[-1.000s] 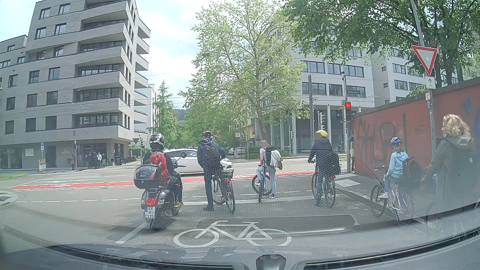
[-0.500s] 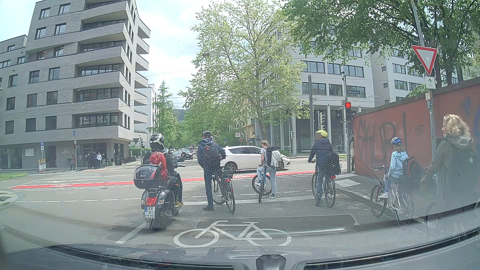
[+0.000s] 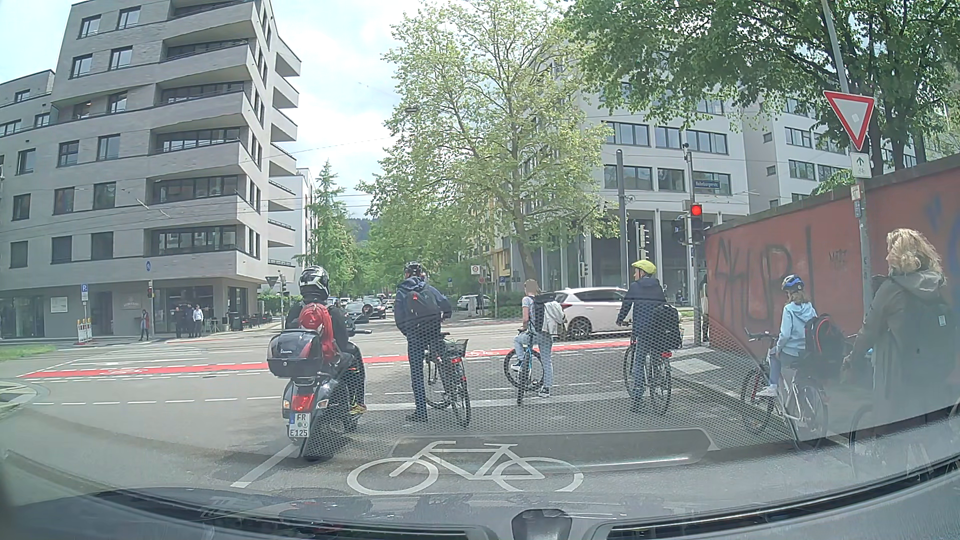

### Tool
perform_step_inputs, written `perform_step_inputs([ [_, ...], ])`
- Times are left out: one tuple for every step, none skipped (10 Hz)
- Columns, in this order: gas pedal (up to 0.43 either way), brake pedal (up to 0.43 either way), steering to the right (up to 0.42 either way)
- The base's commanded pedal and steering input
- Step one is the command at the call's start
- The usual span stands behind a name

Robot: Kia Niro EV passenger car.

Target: Follow the waypoints while adhering to traffic rules and regulations

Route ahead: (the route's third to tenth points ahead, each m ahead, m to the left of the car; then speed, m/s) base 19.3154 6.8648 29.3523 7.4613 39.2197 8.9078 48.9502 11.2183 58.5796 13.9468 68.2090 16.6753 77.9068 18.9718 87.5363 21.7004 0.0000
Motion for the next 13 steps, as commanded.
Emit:
perform_step_inputs([
  [0.0,0.262,-0.015],
  [0.0,0.268,-0.015],
  [0.0,0.268,-0.015],
  [0.0,0.268,-0.015],
  [0.0,0.268,-0.015],
  [0.0,0.268,-0.015],
  [0.0,0.268,-0.015],
  [0.0,0.268,-0.015],
  [0.0,0.268,-0.015],
  [0.0,0.268,-0.015],
  [0.0,0.268,-0.015],
  [0.0,0.268,-0.015],
  [0.0,0.262,-0.015],
])
